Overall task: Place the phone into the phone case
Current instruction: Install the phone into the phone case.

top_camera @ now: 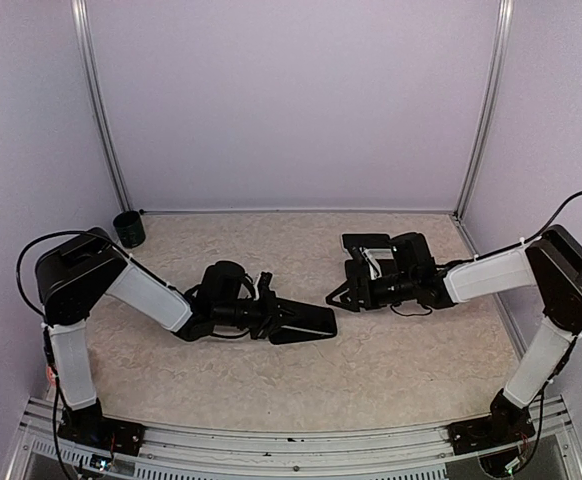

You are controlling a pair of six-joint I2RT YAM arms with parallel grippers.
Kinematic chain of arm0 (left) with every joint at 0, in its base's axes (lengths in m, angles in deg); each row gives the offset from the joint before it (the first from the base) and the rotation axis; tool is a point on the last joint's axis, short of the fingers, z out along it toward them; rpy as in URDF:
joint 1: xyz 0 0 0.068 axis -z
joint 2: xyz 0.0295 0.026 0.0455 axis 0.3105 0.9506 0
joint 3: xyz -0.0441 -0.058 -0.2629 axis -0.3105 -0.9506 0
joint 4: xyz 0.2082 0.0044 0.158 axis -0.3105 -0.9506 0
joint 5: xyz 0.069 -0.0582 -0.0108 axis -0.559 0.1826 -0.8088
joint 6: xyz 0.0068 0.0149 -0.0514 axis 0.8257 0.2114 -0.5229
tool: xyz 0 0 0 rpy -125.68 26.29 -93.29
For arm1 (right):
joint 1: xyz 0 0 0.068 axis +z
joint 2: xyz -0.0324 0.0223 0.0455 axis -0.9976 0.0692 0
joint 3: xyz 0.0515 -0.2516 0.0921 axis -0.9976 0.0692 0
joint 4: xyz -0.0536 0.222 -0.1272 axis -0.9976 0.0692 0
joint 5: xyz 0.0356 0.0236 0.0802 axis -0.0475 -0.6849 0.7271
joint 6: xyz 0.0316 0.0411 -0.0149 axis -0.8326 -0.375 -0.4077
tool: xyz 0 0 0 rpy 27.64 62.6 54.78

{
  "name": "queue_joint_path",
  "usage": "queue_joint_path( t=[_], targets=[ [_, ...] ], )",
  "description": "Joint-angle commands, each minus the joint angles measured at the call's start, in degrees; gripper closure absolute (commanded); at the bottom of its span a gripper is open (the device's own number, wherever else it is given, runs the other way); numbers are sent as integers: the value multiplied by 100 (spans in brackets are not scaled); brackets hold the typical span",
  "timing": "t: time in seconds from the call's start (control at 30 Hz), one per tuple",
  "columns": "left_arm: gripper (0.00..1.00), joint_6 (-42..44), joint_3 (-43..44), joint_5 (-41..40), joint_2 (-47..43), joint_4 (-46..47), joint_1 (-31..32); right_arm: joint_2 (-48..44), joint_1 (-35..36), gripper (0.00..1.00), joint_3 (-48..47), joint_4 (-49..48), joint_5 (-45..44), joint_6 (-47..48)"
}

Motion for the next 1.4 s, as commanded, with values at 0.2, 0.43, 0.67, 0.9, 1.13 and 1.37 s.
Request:
queue_joint_path(
  t=[0.2, 0.43, 0.67, 0.9, 1.13, 1.37],
  targets=[
    [100, 183, -184, 239, -539, 1160, 34, 297, -92, 28, 136, -375, 365, -362],
    [100, 64, -243, 276, -445, 1489, 69, 505, -88, 29, 254, -866, 789, -724],
    [100, 33, -246, 250, -356, 1603, 112, 672, -7, 32, 321, -1592, 1305, -1144],
    [100, -26, -247, 263, -266, 1687, 156, 710, 85, 36, 286, -1992, 1548, -1394],
    [100, -96, -257, 285, -222, 1808, 175, 852, 223, 41, 214, -2223, 1719, -1539],
    [100, -103, -243, 344, -193, 1867, 192, 938, 334, 43, 138, -2529, 1854, -1722]
  ],
)
